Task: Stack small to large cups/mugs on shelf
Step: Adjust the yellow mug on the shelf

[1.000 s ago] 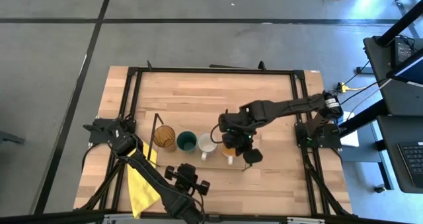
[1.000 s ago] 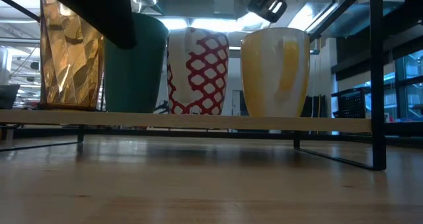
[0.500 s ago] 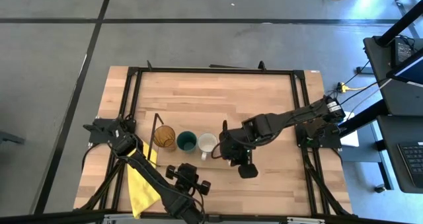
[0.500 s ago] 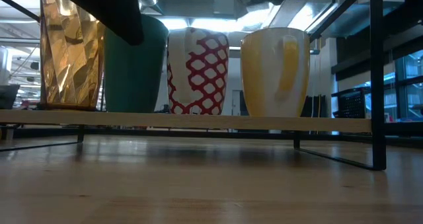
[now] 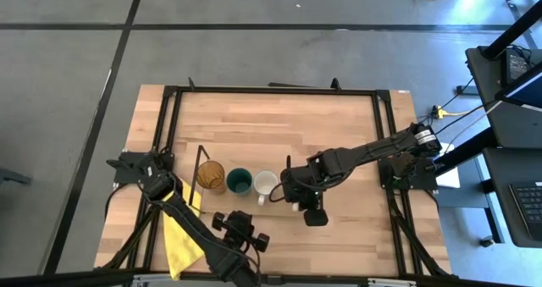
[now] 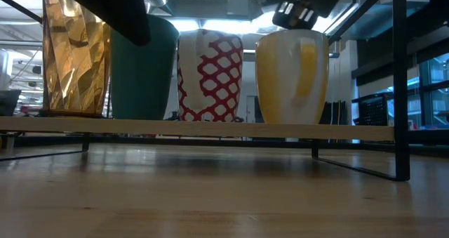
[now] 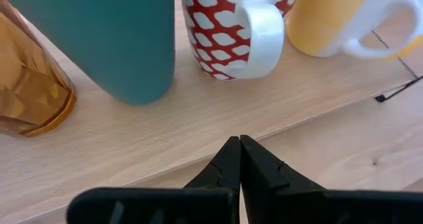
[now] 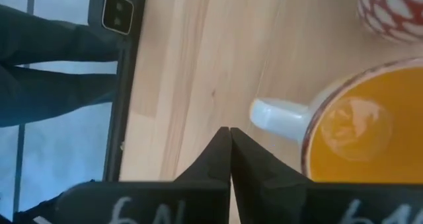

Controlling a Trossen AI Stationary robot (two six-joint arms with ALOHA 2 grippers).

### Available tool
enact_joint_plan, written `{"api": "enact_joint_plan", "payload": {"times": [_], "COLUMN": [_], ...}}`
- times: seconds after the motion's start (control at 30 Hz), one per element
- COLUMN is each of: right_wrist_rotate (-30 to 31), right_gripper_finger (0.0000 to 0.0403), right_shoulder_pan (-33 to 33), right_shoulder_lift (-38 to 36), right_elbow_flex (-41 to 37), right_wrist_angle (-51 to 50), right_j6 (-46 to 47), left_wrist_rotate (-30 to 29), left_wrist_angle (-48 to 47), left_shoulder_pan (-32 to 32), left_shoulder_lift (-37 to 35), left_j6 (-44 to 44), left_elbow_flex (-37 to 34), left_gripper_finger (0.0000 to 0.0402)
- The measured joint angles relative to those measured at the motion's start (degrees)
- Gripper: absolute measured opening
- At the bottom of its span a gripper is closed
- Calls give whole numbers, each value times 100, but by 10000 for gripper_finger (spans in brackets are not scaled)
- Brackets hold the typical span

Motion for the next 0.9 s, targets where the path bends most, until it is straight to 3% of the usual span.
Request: {"api": "enact_joint_plan", "payload": {"times": [0.9], "right_wrist_rotate": [469], "right_gripper_finger": [2], "right_shoulder_pan": [-269], "right_shoulder_lift": [2], "right_elbow_flex": [-1], "right_wrist_angle": [10], "right_j6": [-136], "left_wrist_rotate": [-33], "left_wrist_angle": [-35], "left_shoulder_pan": [-3], "left_shoulder_lift": [-2], "left_j6": [81], "left_elbow_flex": [2], "left_gripper_finger": [0]}}
